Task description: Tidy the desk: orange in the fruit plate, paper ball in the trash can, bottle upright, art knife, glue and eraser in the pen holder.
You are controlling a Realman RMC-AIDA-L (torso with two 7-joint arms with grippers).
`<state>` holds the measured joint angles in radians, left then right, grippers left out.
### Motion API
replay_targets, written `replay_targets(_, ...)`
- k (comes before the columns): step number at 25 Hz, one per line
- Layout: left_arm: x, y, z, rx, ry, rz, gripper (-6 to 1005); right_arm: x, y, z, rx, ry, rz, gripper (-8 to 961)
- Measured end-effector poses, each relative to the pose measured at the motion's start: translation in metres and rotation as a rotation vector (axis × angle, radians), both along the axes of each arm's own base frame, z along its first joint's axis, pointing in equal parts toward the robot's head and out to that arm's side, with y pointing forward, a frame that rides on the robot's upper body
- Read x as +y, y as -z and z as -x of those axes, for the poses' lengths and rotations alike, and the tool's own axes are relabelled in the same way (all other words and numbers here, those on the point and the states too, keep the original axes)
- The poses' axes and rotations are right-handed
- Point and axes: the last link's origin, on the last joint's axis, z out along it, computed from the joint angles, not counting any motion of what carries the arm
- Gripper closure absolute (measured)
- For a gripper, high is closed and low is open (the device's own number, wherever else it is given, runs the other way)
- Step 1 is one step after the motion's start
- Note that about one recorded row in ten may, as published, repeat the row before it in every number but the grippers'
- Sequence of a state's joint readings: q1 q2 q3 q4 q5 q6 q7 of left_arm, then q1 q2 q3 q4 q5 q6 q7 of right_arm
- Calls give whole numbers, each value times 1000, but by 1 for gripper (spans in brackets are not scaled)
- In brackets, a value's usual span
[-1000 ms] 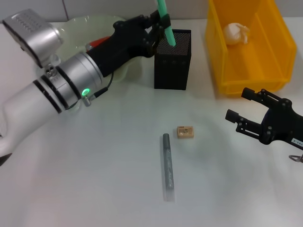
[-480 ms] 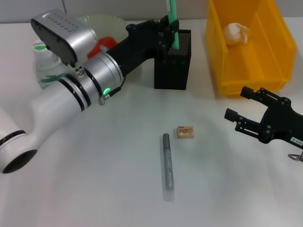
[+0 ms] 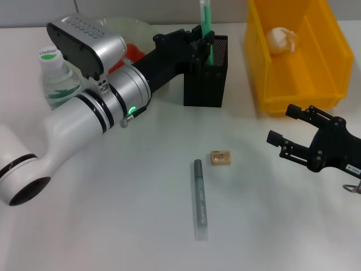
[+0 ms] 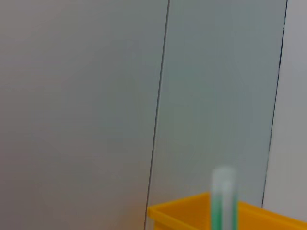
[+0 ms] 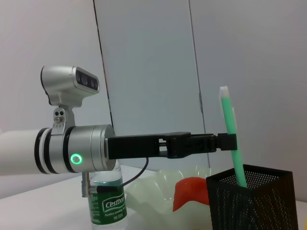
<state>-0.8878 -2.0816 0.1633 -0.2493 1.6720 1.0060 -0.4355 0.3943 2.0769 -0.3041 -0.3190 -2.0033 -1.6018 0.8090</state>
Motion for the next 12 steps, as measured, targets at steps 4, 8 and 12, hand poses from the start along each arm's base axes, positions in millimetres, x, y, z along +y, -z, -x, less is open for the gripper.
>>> replay_targets(4, 0, 0, 0, 0, -2, 1, 776, 0, 0, 0, 0, 0, -1, 178)
replay_targets(8, -1, 1, 0, -7, -6, 3, 679, 1, 0, 0, 1, 2, -3, 178)
replay_targets(12, -4, -1, -1, -41, 2, 8, 532, 1, 0, 0, 1, 2, -4, 179)
